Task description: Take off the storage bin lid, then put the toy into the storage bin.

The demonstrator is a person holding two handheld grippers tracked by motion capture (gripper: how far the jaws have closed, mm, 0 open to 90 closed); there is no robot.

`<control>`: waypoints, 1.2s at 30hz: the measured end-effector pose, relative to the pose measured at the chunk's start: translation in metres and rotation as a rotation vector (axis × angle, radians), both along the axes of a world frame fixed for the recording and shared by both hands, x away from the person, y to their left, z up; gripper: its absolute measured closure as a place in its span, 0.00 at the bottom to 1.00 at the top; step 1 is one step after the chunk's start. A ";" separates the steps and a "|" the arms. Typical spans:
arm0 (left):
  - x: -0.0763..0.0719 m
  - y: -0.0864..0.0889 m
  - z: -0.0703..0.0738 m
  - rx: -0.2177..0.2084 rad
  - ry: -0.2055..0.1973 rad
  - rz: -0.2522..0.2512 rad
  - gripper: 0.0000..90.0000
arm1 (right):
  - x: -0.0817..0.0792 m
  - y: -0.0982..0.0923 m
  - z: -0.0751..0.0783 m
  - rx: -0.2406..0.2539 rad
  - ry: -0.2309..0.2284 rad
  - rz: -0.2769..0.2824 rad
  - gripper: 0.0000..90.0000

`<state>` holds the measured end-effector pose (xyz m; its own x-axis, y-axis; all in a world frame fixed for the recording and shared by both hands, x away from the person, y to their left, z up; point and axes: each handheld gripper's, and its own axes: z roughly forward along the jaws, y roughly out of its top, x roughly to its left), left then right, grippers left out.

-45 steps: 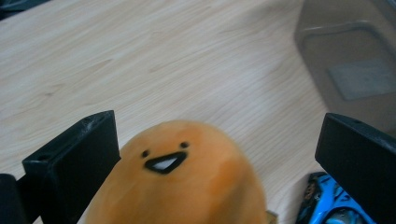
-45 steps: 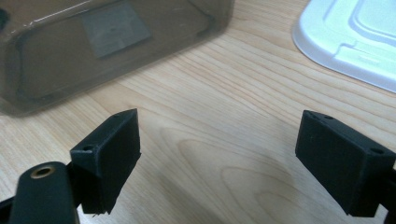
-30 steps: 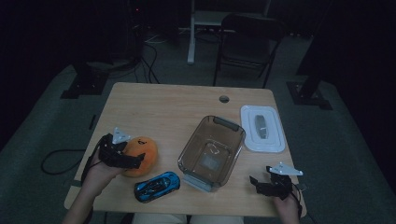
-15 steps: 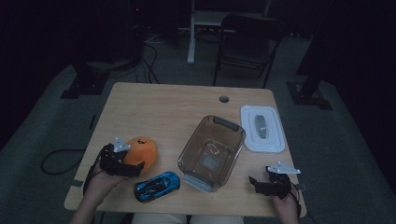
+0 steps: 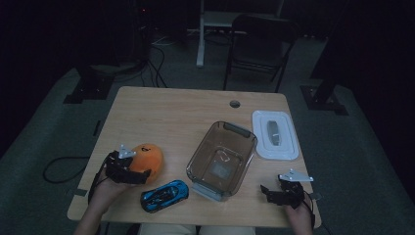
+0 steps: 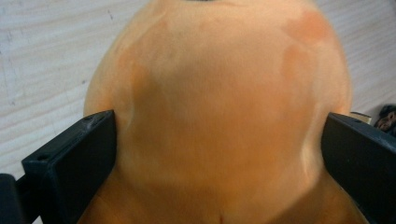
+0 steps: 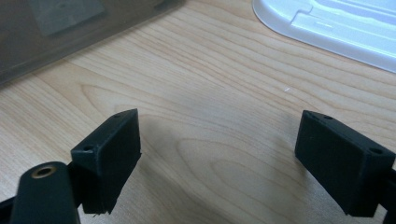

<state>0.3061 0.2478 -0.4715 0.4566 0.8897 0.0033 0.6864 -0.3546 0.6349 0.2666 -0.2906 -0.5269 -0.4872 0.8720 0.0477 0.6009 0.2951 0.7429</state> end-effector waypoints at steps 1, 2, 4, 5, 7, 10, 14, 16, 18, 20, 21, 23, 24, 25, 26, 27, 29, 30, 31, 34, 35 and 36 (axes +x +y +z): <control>-0.001 0.000 -0.001 0.003 0.004 -0.006 0.00 | 0.000 0.000 0.000 -0.004 0.003 -0.001 0.16; -0.002 0.001 -0.001 0.008 0.006 -0.003 0.00 | 0.001 0.000 0.000 -0.008 0.006 -0.002 0.16; -0.003 0.000 -0.003 0.026 0.011 -0.012 0.00 | 0.001 0.001 0.000 -0.016 0.006 -0.005 0.16; -0.004 0.000 -0.004 0.032 0.009 -0.009 0.00 | 0.001 0.001 0.000 -0.017 0.007 -0.005 0.16; -0.005 -0.001 -0.005 0.052 0.010 -0.015 0.00 | 0.001 0.001 0.000 -0.015 0.006 -0.005 0.16; -0.007 -0.002 -0.007 0.049 0.004 -0.020 0.01 | 0.001 0.002 0.000 -0.021 0.007 -0.004 0.16; -0.009 0.000 -0.007 0.040 -0.015 -0.005 0.07 | 0.001 0.002 0.000 -0.027 0.006 -0.006 0.16; -0.011 0.000 -0.006 0.039 -0.025 -0.019 0.17 | 0.001 0.003 -0.001 -0.027 0.005 -0.007 0.16; -0.013 0.002 -0.006 0.035 -0.032 -0.037 0.26 | 0.001 0.003 -0.001 -0.027 0.005 -0.007 0.16; -0.014 0.003 -0.005 0.040 -0.036 -0.051 0.36 | 0.001 0.003 -0.001 -0.027 0.005 -0.007 0.16; -0.015 0.003 -0.004 0.040 -0.038 -0.058 0.41 | 0.001 0.003 -0.001 -0.028 0.005 -0.007 0.16; -0.016 0.004 -0.004 0.045 -0.045 -0.074 0.52 | 0.001 0.003 -0.001 -0.028 0.005 -0.007 0.16; -0.017 0.004 -0.003 0.045 -0.049 -0.080 0.55 | 0.001 0.002 -0.001 -0.027 0.005 -0.007 0.16; -0.017 0.004 -0.003 0.041 -0.053 -0.081 0.58 | 0.001 0.002 -0.001 -0.025 0.006 -0.008 0.16; -0.018 0.004 -0.002 0.039 -0.055 -0.084 0.60 | 0.001 0.002 -0.001 -0.024 0.006 -0.008 0.16; -0.018 0.005 -0.001 0.035 -0.059 -0.083 0.62 | 0.001 0.002 0.000 -0.019 0.007 -0.008 0.16; -0.018 0.007 0.000 0.023 -0.059 -0.084 0.65 | 0.001 0.001 0.000 -0.016 0.007 -0.008 0.16; -0.018 0.008 0.000 0.015 -0.061 -0.081 0.66 | 0.001 0.001 0.000 -0.017 0.008 -0.008 0.16; -0.018 0.009 0.001 0.009 -0.060 -0.084 0.67 | 0.001 0.002 0.000 -0.019 0.008 -0.009 0.15; -0.018 0.011 0.003 0.002 -0.064 -0.091 0.69 | 0.001 0.002 -0.001 -0.022 0.006 -0.009 0.16; -0.018 0.011 0.004 0.005 -0.068 -0.096 0.69 | 0.001 0.002 -0.001 -0.023 0.006 -0.009 0.15; -0.018 0.011 0.005 -0.002 -0.074 -0.096 0.70 | 0.001 0.002 -0.001 -0.024 0.006 -0.009 0.15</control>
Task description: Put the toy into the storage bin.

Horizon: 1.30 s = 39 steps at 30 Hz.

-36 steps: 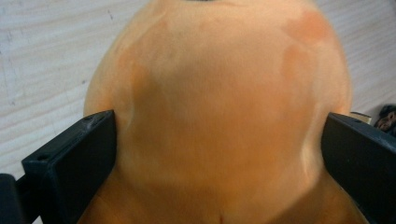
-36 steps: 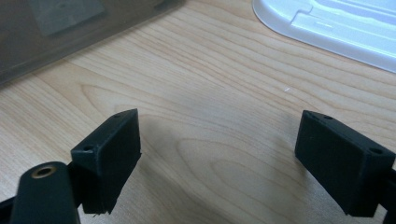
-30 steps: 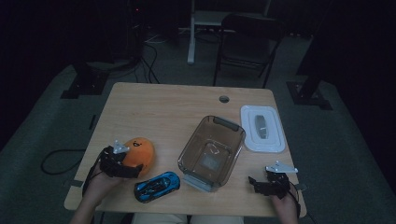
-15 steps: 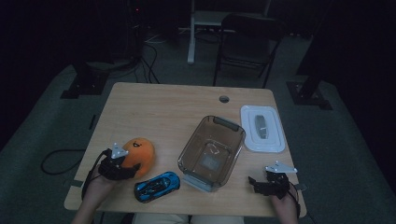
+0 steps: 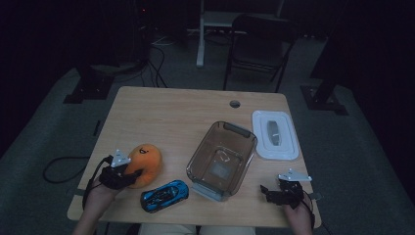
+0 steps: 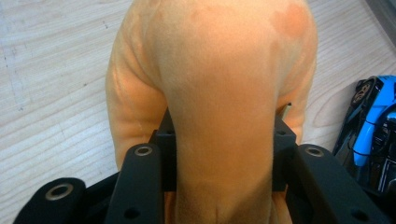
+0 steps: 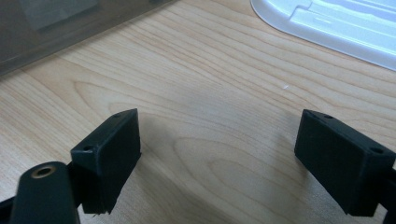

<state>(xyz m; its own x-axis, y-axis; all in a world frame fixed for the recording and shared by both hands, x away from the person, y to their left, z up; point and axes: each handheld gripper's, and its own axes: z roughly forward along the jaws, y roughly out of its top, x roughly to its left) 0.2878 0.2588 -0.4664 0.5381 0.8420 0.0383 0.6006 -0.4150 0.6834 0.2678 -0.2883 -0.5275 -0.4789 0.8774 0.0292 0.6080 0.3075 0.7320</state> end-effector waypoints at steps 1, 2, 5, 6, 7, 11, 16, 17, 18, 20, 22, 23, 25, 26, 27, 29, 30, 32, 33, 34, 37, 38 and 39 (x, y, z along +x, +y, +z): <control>0.001 0.001 0.001 -0.003 0.008 -0.002 0.70 | 0.000 0.000 0.000 -0.002 0.000 -0.001 0.16; 0.001 0.001 0.003 0.004 -0.004 -0.008 0.71 | 0.000 0.001 0.000 -0.006 -0.001 0.000 0.16; 0.003 0.001 0.007 0.009 -0.012 -0.008 0.72 | 0.000 0.002 0.000 -0.022 -0.003 0.001 0.16; 0.004 0.002 0.008 0.001 -0.005 -0.005 0.72 | 0.000 0.002 0.000 -0.024 -0.004 0.000 0.15; 0.005 0.003 0.009 -0.002 -0.007 -0.009 0.72 | 0.000 0.002 0.000 -0.023 -0.004 0.000 0.15; 0.008 0.006 0.016 -0.019 -0.023 -0.011 0.73 | 0.000 0.002 0.000 -0.023 -0.005 0.000 0.15; 0.011 0.006 0.028 -0.039 -0.038 -0.030 0.73 | 0.000 0.002 0.000 -0.022 -0.004 -0.001 0.16; 0.012 0.006 0.031 -0.036 -0.042 -0.043 0.73 | 0.000 0.002 0.000 -0.022 -0.004 -0.001 0.15; 0.012 0.005 0.033 -0.037 -0.051 -0.048 0.73 | 0.000 0.002 0.000 -0.022 -0.004 -0.001 0.15; 0.013 0.003 0.037 -0.043 -0.057 -0.070 0.73 | 0.000 0.002 0.000 -0.022 -0.004 -0.001 0.15; 0.015 0.001 0.041 -0.058 -0.062 -0.091 0.73 | 0.000 0.002 0.000 -0.022 -0.004 -0.001 0.15; 0.015 -0.001 0.043 -0.052 -0.075 -0.097 0.73 | 0.000 0.002 0.000 -0.022 -0.004 -0.001 0.15; 0.017 -0.004 0.046 -0.043 -0.080 -0.108 0.73 | 0.000 0.002 0.000 -0.022 -0.004 -0.001 0.15; 0.018 -0.006 0.047 -0.047 -0.083 -0.110 0.72 | 0.000 0.002 0.000 -0.022 -0.004 -0.001 0.15; 0.019 -0.007 0.049 -0.047 -0.081 -0.118 0.72 | 0.000 0.002 0.000 -0.022 -0.004 -0.001 0.15; 0.020 -0.011 0.052 -0.046 -0.092 -0.130 0.72 | 0.000 0.002 0.000 -0.022 -0.004 -0.001 0.16; 0.021 -0.012 0.054 -0.043 -0.093 -0.141 0.72 | 0.000 0.002 0.000 -0.022 -0.004 -0.001 0.15; 0.022 -0.015 0.058 -0.050 -0.099 -0.149 0.72 | 0.000 0.002 0.000 -0.021 -0.003 -0.001 0.15; 0.023 -0.016 0.061 -0.052 -0.105 -0.153 0.72 | 0.000 0.002 0.000 -0.020 -0.003 -0.001 0.15; 0.024 -0.017 0.063 -0.059 -0.107 -0.154 0.72 | 0.000 0.002 0.000 -0.021 -0.003 -0.001 0.15; 0.025 -0.019 0.068 -0.058 -0.119 -0.167 0.72 | 0.000 0.002 0.000 -0.022 -0.004 -0.001 0.15; 0.027 -0.022 0.074 -0.061 -0.127 -0.184 0.72 | 0.000 0.002 0.000 -0.022 -0.004 -0.001 0.15; 0.028 -0.024 0.076 -0.067 -0.127 -0.191 0.72 | 0.000 0.002 0.000 -0.022 -0.004 -0.001 0.15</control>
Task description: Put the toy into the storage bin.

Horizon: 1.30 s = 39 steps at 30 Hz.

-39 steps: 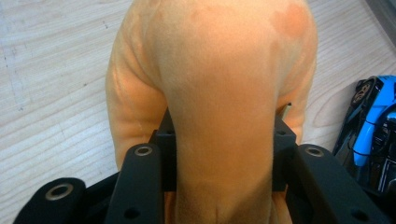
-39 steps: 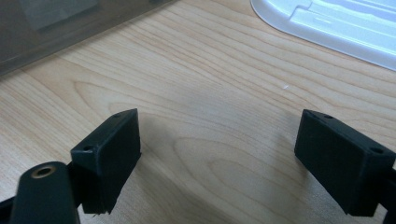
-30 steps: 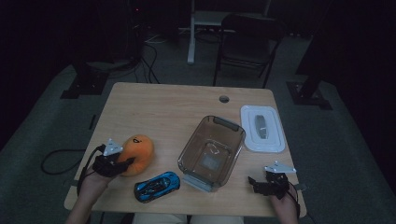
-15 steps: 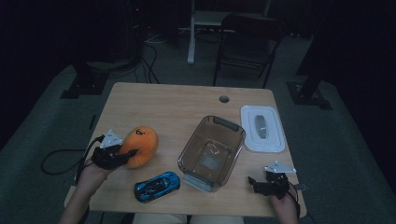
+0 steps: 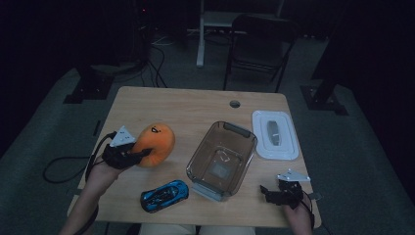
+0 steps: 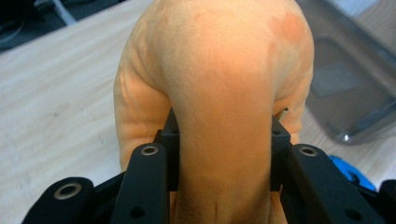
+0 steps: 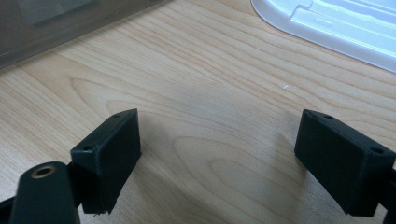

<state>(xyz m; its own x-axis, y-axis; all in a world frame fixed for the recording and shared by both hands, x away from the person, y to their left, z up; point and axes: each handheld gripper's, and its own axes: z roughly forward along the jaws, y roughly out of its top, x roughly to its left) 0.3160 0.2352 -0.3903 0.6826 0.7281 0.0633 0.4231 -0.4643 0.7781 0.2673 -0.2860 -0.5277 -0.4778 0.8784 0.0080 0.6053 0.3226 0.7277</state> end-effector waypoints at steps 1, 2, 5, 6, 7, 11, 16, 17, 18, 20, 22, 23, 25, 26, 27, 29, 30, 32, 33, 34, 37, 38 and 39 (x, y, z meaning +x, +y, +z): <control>0.001 -0.002 0.003 -0.001 -0.001 -0.006 0.72 | 0.000 0.000 0.000 0.000 0.000 0.000 0.15; 0.002 -0.004 0.005 -0.004 -0.007 -0.007 0.72 | 0.000 0.000 0.000 0.002 0.000 -0.001 0.15; 0.005 -0.014 0.014 0.002 -0.024 -0.032 0.72 | 0.000 0.000 0.000 -0.001 0.000 0.000 0.16; 0.006 -0.017 0.016 -0.001 -0.028 -0.046 0.72 | 0.000 0.000 0.000 -0.001 -0.001 0.001 0.16; 0.006 -0.021 0.019 -0.004 -0.033 -0.054 0.72 | 0.000 0.000 0.000 -0.001 -0.002 0.001 0.16; 0.008 -0.035 0.028 0.000 -0.045 -0.101 0.72 | 0.000 0.000 0.000 -0.001 -0.001 0.000 0.15; 0.012 -0.049 0.037 -0.001 -0.059 -0.137 0.72 | 0.000 0.000 0.000 0.000 -0.001 0.000 0.16; 0.013 -0.051 0.039 0.003 -0.066 -0.146 0.72 | 0.000 0.000 0.000 0.000 -0.001 0.000 0.16; 0.013 -0.053 0.040 -0.003 -0.068 -0.160 0.72 | 0.000 0.000 0.000 0.000 -0.001 0.000 0.16; 0.015 -0.058 0.044 -0.008 -0.070 -0.185 0.72 | 0.000 0.000 0.000 0.000 -0.001 0.000 0.16; 0.015 -0.064 0.046 -0.002 -0.079 -0.210 0.72 | 0.000 0.000 0.000 0.001 0.000 0.000 0.16; 0.017 -0.067 0.047 -0.003 -0.077 -0.219 0.72 | 0.000 0.000 0.000 0.002 0.000 0.000 0.16; 0.018 -0.073 0.049 0.000 -0.081 -0.236 0.72 | 0.000 0.000 0.000 0.000 -0.001 0.000 0.16; 0.019 -0.076 0.050 -0.001 -0.082 -0.243 0.72 | 0.000 0.000 0.000 0.000 -0.001 0.000 0.16; 0.019 -0.080 0.051 -0.001 -0.088 -0.249 0.72 | 0.000 0.000 0.000 0.001 -0.001 0.001 0.16; 0.022 -0.086 0.052 -0.009 -0.087 -0.267 0.72 | 0.000 0.000 0.000 0.002 -0.001 0.000 0.16; 0.023 -0.089 0.053 -0.012 -0.088 -0.275 0.72 | 0.000 0.000 0.000 0.002 0.000 0.001 0.16; 0.025 -0.095 0.054 -0.015 -0.090 -0.298 0.72 | 0.000 0.000 0.000 0.003 0.000 0.001 0.16; 0.027 -0.099 0.054 -0.026 -0.082 -0.306 0.72 | 0.000 -0.001 0.000 0.003 0.000 0.001 0.16; 0.027 -0.102 0.055 -0.022 -0.084 -0.320 0.72 | 0.000 -0.001 0.000 0.003 0.000 0.001 0.16; 0.030 -0.114 0.056 -0.016 -0.091 -0.349 0.72 | 0.000 -0.001 0.000 0.004 0.000 0.001 0.16; 0.031 -0.119 0.056 -0.012 -0.089 -0.364 0.72 | 0.000 -0.001 0.000 0.003 0.000 0.001 0.16; 0.032 -0.123 0.056 -0.006 -0.090 -0.382 0.72 | 0.000 0.000 0.000 0.002 0.000 0.000 0.16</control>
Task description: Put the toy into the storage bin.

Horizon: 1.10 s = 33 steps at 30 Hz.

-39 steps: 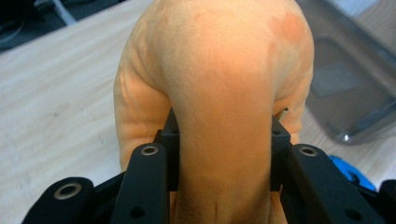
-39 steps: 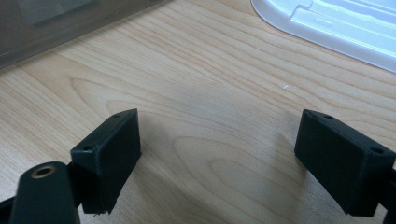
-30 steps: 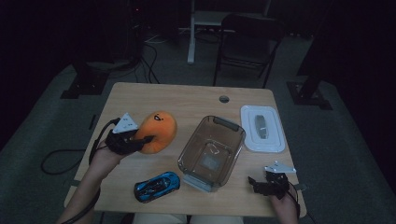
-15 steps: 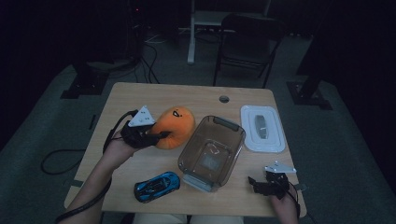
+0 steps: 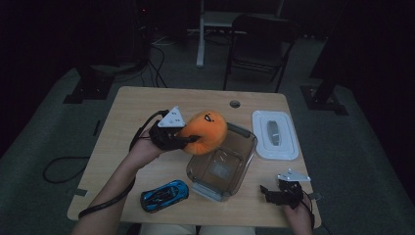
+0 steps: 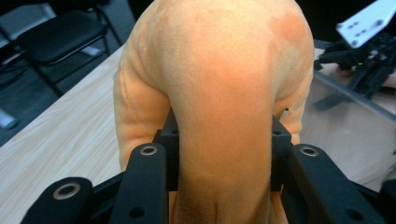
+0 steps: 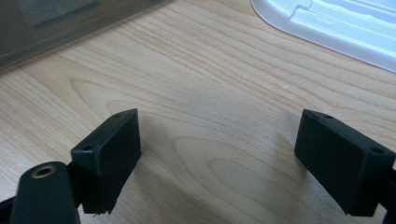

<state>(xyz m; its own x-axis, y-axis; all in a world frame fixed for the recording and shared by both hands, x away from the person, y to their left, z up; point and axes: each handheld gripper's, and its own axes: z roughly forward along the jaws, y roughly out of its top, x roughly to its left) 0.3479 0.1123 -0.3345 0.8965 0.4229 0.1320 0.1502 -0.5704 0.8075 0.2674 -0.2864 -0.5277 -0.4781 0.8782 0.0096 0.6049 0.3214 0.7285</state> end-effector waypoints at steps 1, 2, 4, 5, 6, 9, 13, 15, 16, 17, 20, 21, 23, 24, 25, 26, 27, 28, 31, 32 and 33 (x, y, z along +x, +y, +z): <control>0.000 -0.004 -0.001 0.004 -0.003 -0.015 0.72 | 0.000 0.000 0.000 0.000 0.000 0.000 0.16; 0.001 -0.009 -0.001 0.012 -0.001 -0.031 0.72 | 0.000 0.000 0.000 0.001 0.000 0.000 0.16; 0.002 -0.017 -0.003 0.019 -0.005 -0.050 0.71 | 0.000 0.000 0.000 0.004 0.001 0.000 0.16; 0.003 -0.020 -0.003 0.024 -0.007 -0.055 0.71 | 0.000 0.000 0.000 0.004 0.001 0.000 0.16; 0.004 -0.024 -0.004 0.024 -0.004 -0.056 0.71 | 0.000 0.000 0.000 0.005 0.002 0.000 0.16; 0.007 -0.033 -0.006 0.030 0.007 -0.084 0.71 | 0.000 -0.001 0.000 0.007 0.002 0.001 0.16; 0.012 -0.045 -0.011 0.047 0.020 -0.110 0.71 | 0.000 -0.001 0.000 0.008 0.002 0.001 0.16; 0.015 -0.050 -0.014 0.064 0.026 -0.127 0.71 | 0.000 -0.001 0.000 0.008 0.002 0.001 0.16; 0.016 -0.052 -0.015 0.074 0.029 -0.131 0.71 | 0.000 -0.001 0.000 0.009 0.001 0.001 0.16; 0.017 -0.055 -0.017 0.077 0.035 -0.134 0.71 | 0.000 -0.001 0.000 0.010 0.001 0.001 0.16; 0.019 -0.061 -0.023 0.099 0.042 -0.144 0.71 | 0.000 -0.001 0.000 0.011 0.001 0.001 0.16; 0.019 -0.063 -0.024 0.101 0.045 -0.147 0.71 | 0.000 -0.001 0.000 0.012 0.002 0.001 0.16; 0.018 -0.066 -0.026 0.105 0.046 -0.156 0.71 | 0.000 -0.001 0.000 0.014 0.001 0.001 0.16; 0.018 -0.066 -0.026 0.113 0.051 -0.163 0.71 | 0.000 -0.001 0.000 0.015 0.001 0.001 0.16; 0.018 -0.067 -0.027 0.116 0.050 -0.166 0.71 | 0.000 -0.001 0.000 0.016 0.002 0.002 0.16; 0.018 -0.069 -0.028 0.116 0.053 -0.165 0.71 | 0.000 -0.002 0.000 0.016 0.002 0.002 0.16; 0.018 -0.070 -0.029 0.121 0.057 -0.166 0.71 | 0.000 -0.002 0.000 0.016 0.002 0.002 0.16; 0.018 -0.071 -0.031 0.127 0.055 -0.169 0.71 | 0.000 -0.002 0.000 0.015 0.002 0.002 0.16; 0.018 -0.076 -0.037 0.150 0.062 -0.175 0.71 | 0.000 -0.002 0.000 0.013 0.001 0.003 0.16; 0.019 -0.077 -0.038 0.157 0.068 -0.178 0.70 | 0.000 -0.002 0.000 0.014 0.001 0.003 0.16; 0.018 -0.079 -0.040 0.167 0.072 -0.180 0.70 | 0.000 -0.002 0.000 0.015 0.002 0.002 0.16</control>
<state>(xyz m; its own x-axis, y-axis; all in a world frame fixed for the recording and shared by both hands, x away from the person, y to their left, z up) 0.3664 0.0335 -0.3746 0.9650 0.2333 0.1195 0.0879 -0.7175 0.6910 0.2678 -0.2881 -0.5276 -0.4795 0.8772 0.0240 0.6060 0.3112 0.7321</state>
